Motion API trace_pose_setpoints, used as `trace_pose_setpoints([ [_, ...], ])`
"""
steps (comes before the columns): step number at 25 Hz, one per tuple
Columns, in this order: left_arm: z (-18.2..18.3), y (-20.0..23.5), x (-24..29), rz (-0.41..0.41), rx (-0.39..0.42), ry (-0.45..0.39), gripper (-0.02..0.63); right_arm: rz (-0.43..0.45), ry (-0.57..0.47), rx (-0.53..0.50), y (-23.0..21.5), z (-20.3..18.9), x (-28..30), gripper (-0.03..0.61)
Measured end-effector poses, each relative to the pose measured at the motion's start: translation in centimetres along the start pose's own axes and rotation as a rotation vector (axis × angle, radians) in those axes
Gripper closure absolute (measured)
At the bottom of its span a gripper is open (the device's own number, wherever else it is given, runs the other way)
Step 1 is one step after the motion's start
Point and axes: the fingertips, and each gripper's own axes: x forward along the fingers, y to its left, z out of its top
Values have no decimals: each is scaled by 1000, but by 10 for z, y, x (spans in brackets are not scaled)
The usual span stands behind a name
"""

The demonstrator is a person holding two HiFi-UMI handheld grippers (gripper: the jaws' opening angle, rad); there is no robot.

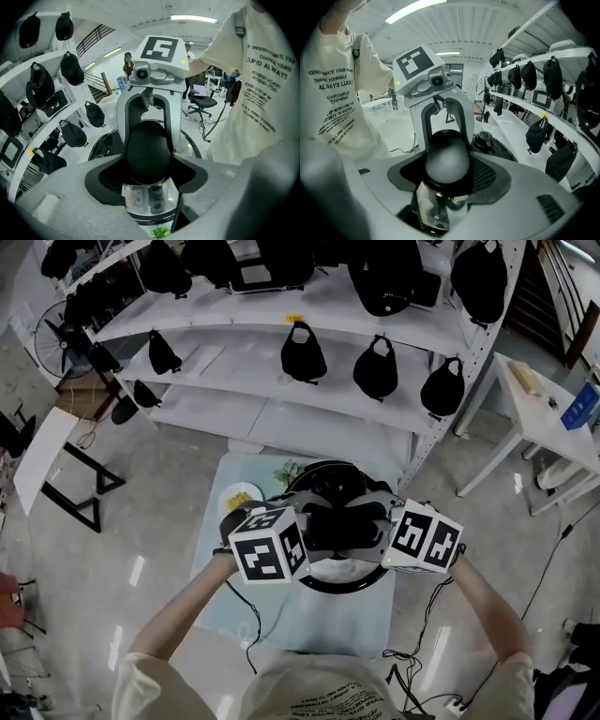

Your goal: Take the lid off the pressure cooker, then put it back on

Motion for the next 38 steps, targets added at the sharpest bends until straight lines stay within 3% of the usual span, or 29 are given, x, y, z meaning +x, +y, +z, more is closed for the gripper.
trace_pose_setpoints([
  [14,-13,52,11,-80,-21,-6,328,23,-23,72,-55,-1,12,301],
  [38,-38,62,42,-208,-11,8,328,26,-15,206,-71,-29,40,301],
])
